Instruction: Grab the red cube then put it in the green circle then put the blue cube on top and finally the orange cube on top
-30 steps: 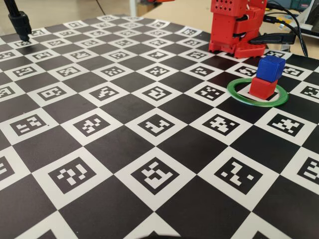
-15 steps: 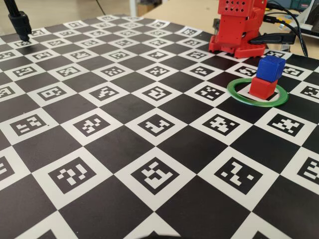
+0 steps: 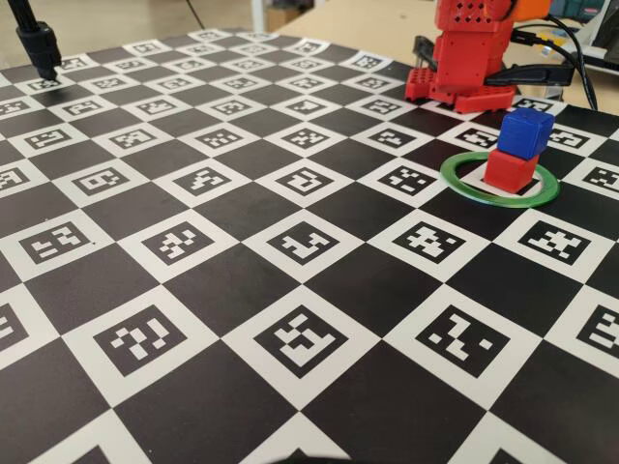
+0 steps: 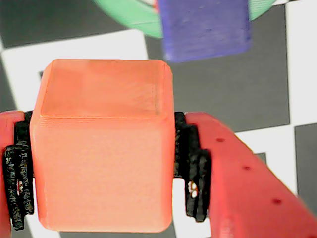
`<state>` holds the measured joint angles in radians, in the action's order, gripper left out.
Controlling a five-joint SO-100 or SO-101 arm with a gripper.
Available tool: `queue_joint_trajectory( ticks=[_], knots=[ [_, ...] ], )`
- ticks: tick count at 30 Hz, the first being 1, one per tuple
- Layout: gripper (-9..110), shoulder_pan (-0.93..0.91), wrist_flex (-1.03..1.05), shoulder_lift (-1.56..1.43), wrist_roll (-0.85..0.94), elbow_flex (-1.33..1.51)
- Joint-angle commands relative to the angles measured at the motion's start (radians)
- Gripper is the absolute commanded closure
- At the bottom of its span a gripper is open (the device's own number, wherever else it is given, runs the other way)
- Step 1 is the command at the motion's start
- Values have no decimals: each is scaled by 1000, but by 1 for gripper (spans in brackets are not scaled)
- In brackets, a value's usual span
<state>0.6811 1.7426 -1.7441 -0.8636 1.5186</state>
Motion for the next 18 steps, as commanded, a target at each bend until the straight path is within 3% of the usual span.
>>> queue_joint_trajectory(
  ticks=[1,18],
  knots=[
    [95,20,2,-69,-8,2],
    [95,43,-143,-95,-26,156]
  ],
)
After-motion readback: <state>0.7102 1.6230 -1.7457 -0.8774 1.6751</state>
